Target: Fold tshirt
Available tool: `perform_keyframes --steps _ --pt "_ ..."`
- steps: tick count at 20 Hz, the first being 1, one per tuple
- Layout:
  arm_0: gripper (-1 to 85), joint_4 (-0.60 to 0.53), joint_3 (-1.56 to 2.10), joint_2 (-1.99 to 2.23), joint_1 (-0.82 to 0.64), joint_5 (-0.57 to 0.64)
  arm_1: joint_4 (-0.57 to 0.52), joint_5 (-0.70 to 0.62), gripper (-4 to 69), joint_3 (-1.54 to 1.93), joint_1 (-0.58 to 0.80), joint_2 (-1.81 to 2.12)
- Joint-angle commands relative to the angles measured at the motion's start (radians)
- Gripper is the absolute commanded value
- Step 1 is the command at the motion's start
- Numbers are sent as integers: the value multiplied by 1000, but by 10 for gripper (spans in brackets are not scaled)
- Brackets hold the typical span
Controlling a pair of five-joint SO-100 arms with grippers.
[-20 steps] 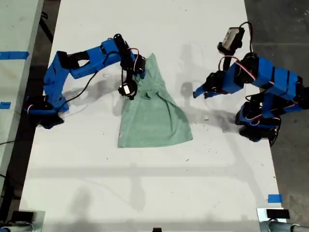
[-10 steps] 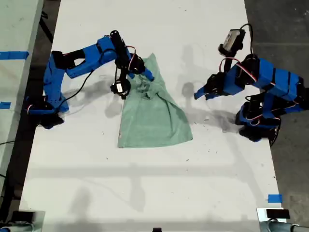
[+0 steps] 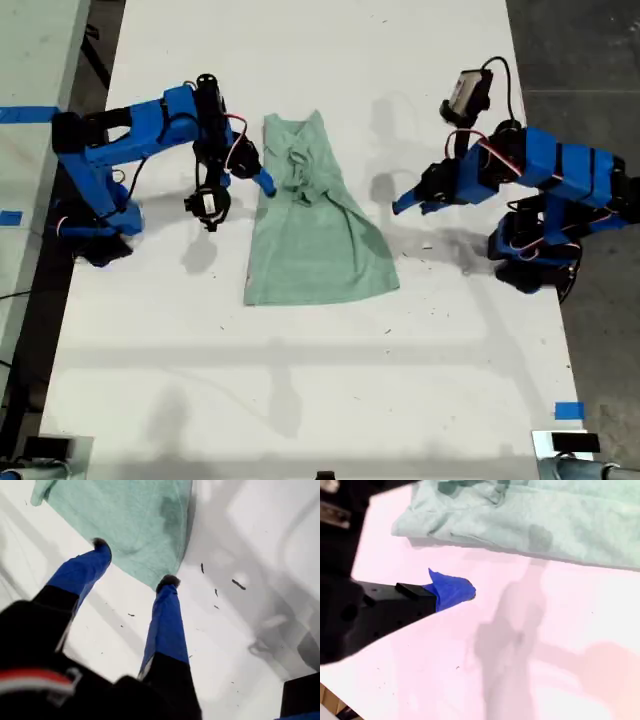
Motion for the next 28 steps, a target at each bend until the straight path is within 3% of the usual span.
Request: perform_keyframes --steps 1,6,13,18,23,26,28 --pt "306 -63 156 166 92 -87 -35 -32 224 2 -29 -17" --pt "304 -94 264 219 167 -189 -123 -98 258 52 -55 -104" --pt "297 -160 304 221 172 -189 -410 -221 265 256 -60 -265" --pt "297 -172 311 224 172 -186 -568 -216 256 356 -75 -365" --pt "294 -175 311 230 169 -183 -657 -202 251 319 -112 -578" --pt "293 -178 313 230 169 -184 -646 -201 200 256 -129 -649" --pt "293 -178 316 230 166 -184 -638 -195 118 233 -135 -673"
